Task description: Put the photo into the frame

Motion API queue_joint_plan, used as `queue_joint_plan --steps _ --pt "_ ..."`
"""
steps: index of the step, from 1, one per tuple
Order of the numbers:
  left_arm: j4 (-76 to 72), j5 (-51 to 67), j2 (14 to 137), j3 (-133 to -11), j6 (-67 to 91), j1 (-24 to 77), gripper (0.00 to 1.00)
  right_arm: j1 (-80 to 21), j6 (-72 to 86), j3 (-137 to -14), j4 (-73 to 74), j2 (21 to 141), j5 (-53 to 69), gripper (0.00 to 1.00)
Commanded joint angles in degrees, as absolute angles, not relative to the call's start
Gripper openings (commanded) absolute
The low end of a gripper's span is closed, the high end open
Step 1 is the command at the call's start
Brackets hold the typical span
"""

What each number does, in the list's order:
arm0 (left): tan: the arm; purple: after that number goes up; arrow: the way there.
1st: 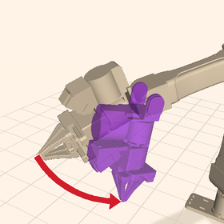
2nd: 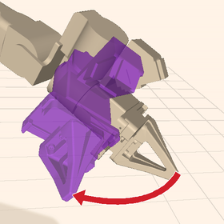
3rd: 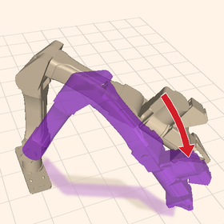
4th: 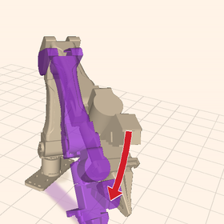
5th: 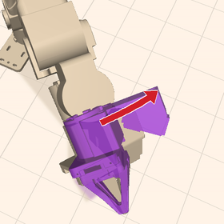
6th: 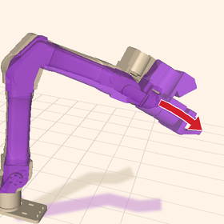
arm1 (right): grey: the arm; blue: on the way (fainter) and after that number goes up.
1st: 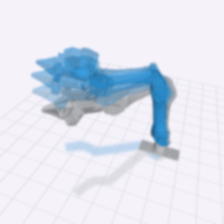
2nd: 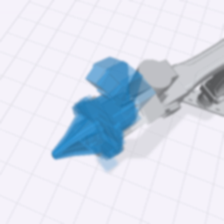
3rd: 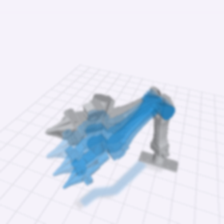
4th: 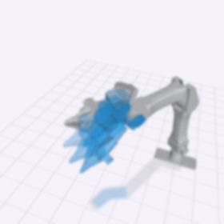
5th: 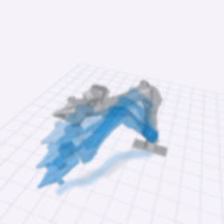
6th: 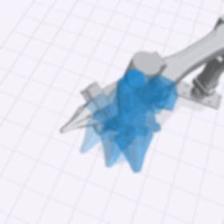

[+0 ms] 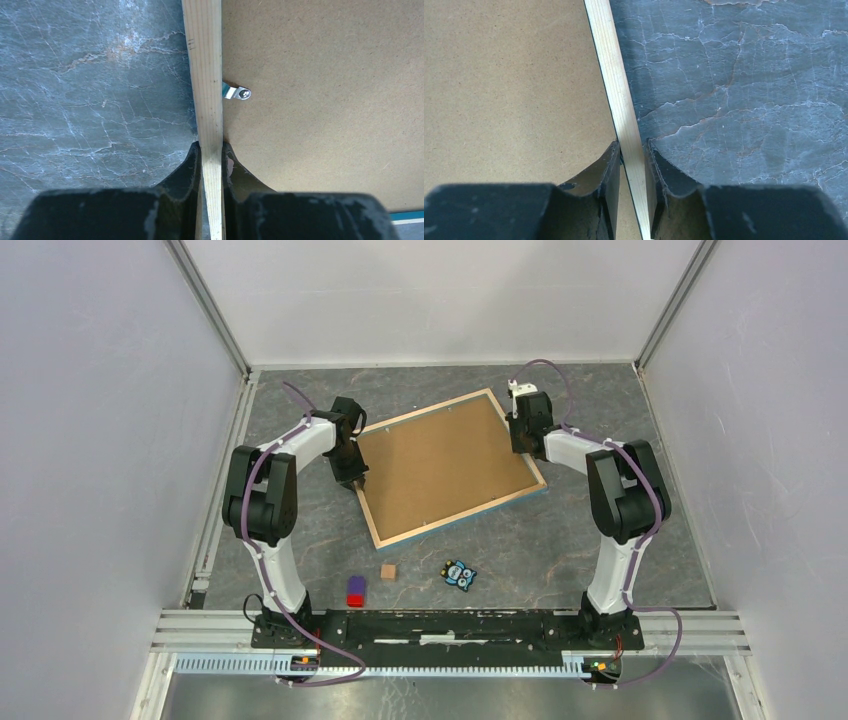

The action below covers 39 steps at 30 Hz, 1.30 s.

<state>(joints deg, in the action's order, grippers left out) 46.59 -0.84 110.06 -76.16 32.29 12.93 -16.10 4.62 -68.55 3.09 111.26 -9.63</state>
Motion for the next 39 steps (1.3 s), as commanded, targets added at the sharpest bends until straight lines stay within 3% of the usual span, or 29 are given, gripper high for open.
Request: queue_joint_plan --steps 1,5,10,12,15,18,24,33,36,39 --pt "47.1 -3.7 111.9 -75.4 28.4 12.2 0.02 -16.2 5.1 -69.7 5.1 113.4 -7.4 0.26" --pt "47.1 -3.8 111.8 -75.6 28.5 12.3 0.02 -16.1 5.3 -70.0 4.8 113.4 -6.0 0.29" --pt "48.0 -3.2 111.2 -77.4 26.7 12.2 0.08 -16.2 5.3 -71.5 6.1 111.3 -6.3 0.55" --pt "47.8 -2.6 109.5 -78.0 25.2 12.2 0.2 -16.1 5.4 -71.1 7.0 109.5 -8.8 0.6" --pt "45.4 -2.4 104.2 -76.3 23.7 12.3 0.48 -15.6 7.6 -70.6 10.8 107.0 -14.3 0.68" --pt "42.3 -0.7 97.6 -74.3 21.8 12.4 0.67 -14.4 12.3 -69.8 15.7 104.6 -16.8 0.73" --pt "36.3 1.6 83.6 -68.5 20.1 19.6 0.89 -13.0 30.2 -56.6 17.0 95.5 -12.4 0.73" --pt "28.1 -10.6 75.7 -62.6 19.3 46.2 0.95 -13.7 47.3 -45.7 18.0 90.9 -9.2 0.68" --pt "24.7 -16.2 77.1 -61.2 17.2 53.1 0.95 -13.6 52.2 -43.6 18.8 89.5 -9.7 0.59" --pt "21.7 -21.7 81.2 -61.5 14.1 58.6 0.95 -13.7 56.3 -41.4 16.4 88.0 -9.8 0.43"
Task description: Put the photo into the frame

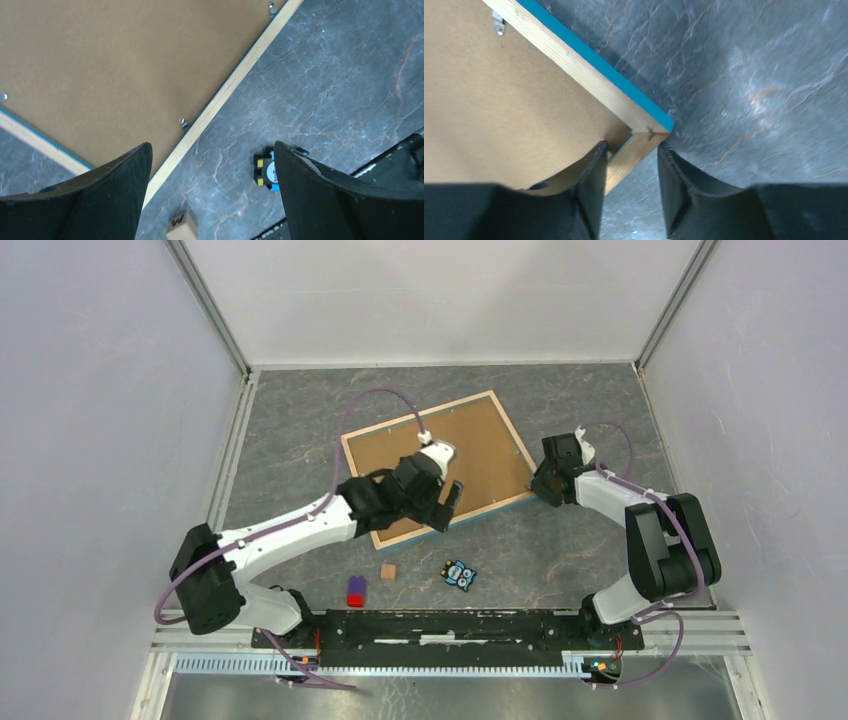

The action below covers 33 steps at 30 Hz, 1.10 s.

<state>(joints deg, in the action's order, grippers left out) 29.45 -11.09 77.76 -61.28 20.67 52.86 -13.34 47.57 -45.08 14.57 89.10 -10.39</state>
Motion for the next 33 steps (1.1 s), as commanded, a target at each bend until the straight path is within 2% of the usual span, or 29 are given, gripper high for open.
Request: queue_joint_plan --steps 1,4,6,11,16,26,33 --pt "21.1 -22.5 83.1 -62.0 13.2 59.7 0.95 -13.6 57.6 -41.4 16.2 88.2 -10.0 0.37" --pt "19.7 -24.1 88.5 -64.2 10.4 62.0 0.96 -13.6 58.8 -44.2 18.7 90.0 -9.1 0.12" --pt "19.2 -24.9 91.8 -65.6 7.7 63.6 0.98 -13.6 59.2 -48.0 23.4 91.6 -8.1 0.0" --pt "19.9 -30.6 101.1 -71.0 2.4 66.4 1.0 -13.4 61.0 -53.1 28.5 90.6 -3.4 0.0" --pt "20.3 -32.5 107.3 -75.2 0.1 67.9 0.99 -13.2 68.6 -52.6 27.9 86.0 -2.4 0.0" --pt "21.0 -29.5 108.8 -77.6 -0.6 69.2 1.0 -12.1 75.2 -52.6 21.5 83.8 -2.6 0.0" --pt "23.2 -34.4 113.4 -80.5 -0.9 71.5 1.0 -11.7 78.5 -54.5 23.3 83.5 -0.5 0.0"
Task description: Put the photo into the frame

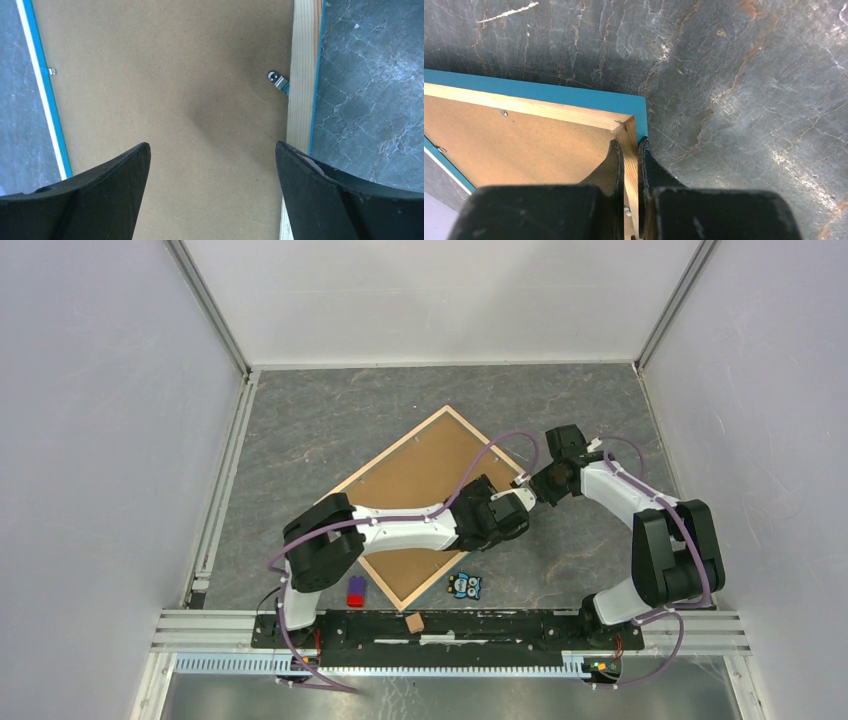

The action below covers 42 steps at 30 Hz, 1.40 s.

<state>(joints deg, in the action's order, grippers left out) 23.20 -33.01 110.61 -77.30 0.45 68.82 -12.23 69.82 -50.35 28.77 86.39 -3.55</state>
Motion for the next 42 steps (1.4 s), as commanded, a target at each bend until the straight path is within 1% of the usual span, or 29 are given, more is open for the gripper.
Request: queue_joint_plan --steps 1,5,8,11,13,15,18,20,22,24,26,30,37,40,42 --pt "23.5 -35.0 114.1 -81.2 -1.1 72.0 1.0 -11.7 79.1 -54.6 23.1 83.3 -0.1 0.0" --pt "25.0 -36.2 116.1 -83.9 -1.1 72.8 1.0 -11.5 81.3 -55.6 23.0 82.8 -0.1 0.0" --pt "24.1 -34.8 113.6 -82.6 -0.7 72.9 1.0 -11.4 81.5 -56.6 22.7 83.0 -0.2 0.0" --pt "25.7 -37.5 110.7 -81.9 -0.5 72.5 1.0 -11.2 80.3 -57.2 22.6 83.7 -0.1 0.0" --pt "26.8 -36.9 107.6 -81.2 -0.5 71.0 1.0 -11.0 80.1 -56.5 21.6 84.2 -0.1 0.0" --pt "28.8 -32.9 104.5 -81.5 0.9 68.7 1.0 -10.9 80.1 -55.5 20.0 84.8 0.6 0.0" --pt "28.9 -20.4 99.1 -80.7 2.3 64.6 1.0 -10.8 80.0 -54.6 18.5 86.0 1.9 0.0" --pt "27.9 -15.8 97.0 -80.3 3.2 63.3 1.0 -10.8 80.5 -54.2 17.7 86.5 2.4 0.0" --pt "27.2 -13.0 96.7 -80.3 3.4 63.3 1.0 -10.7 81.9 -53.6 16.9 86.8 3.7 0.0" --pt "25.5 -12.7 97.9 -79.4 3.9 63.3 1.0 -10.7 83.4 -53.4 15.9 87.0 5.3 0.0" --pt "24.4 -15.2 99.9 -79.3 3.8 63.3 1.0 -10.7 83.9 -54.3 16.7 87.3 6.4 0.0" --pt "22.9 -24.6 106.4 -80.2 1.6 63.4 1.0 -10.7 85.2 -55.9 19.2 86.5 6.0 0.0" --pt "18.4 -46.3 114.5 -82.8 -3.9 63.6 0.99 -10.7 86.4 -57.4 20.9 84.1 4.9 0.0" --pt "14.3 -51.6 115.4 -82.6 -6.9 63.6 0.96 -10.7 86.7 -57.3 22.0 82.9 4.6 0.0" --pt "12.8 -54.4 116.3 -82.5 -8.6 63.8 0.91 -10.7 87.3 -56.6 22.4 81.7 4.2 0.0"
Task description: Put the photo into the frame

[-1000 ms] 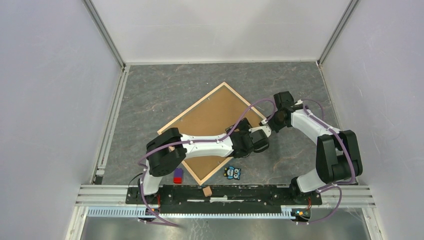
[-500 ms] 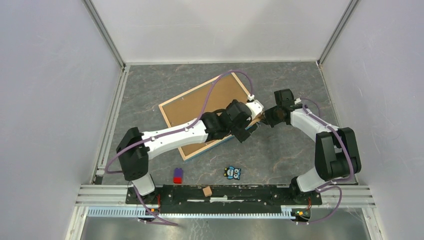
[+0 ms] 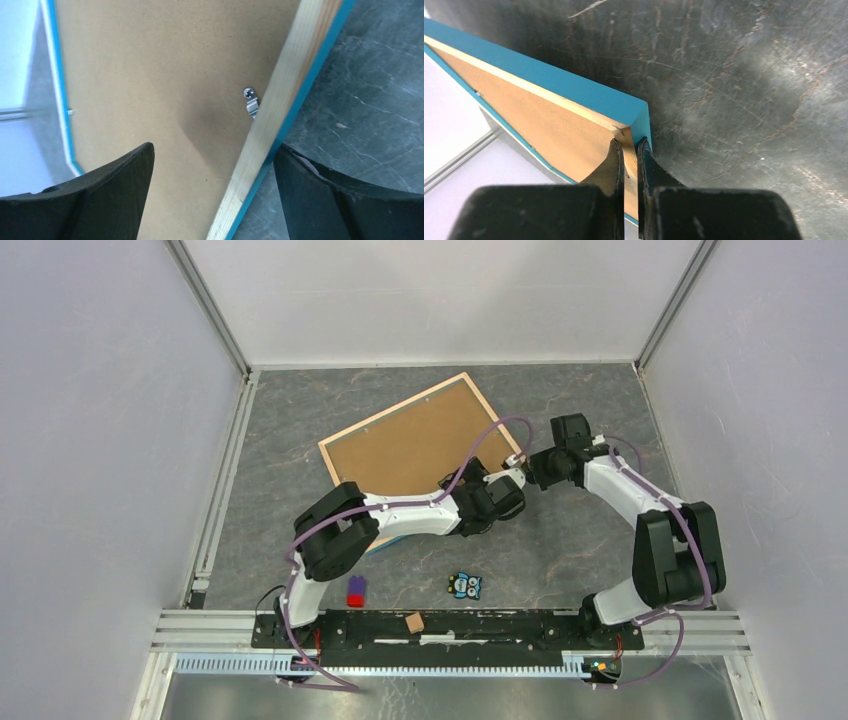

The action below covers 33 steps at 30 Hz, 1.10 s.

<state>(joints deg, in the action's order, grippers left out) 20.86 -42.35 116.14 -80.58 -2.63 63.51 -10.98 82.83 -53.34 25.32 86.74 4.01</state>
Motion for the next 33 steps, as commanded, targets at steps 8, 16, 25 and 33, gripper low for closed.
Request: queue_joint_plan --steps 8,16,25,33 --pt "12.0 -58.3 112.9 -80.7 -11.3 66.0 0.42 -10.7 85.4 -54.8 20.5 76.1 1.6 0.15" --pt "24.1 -51.5 108.3 -86.0 -7.7 65.4 0.46 -10.2 68.7 -55.2 12.9 69.0 -6.7 0.72" --pt "26.1 -29.3 96.6 -78.1 5.6 61.1 0.9 -9.7 67.3 -57.6 17.6 79.5 -3.0 0.71" --pt "21.7 -15.4 92.4 -71.8 13.8 52.5 1.0 -11.0 64.7 -71.3 25.6 100.4 1.8 0.66"
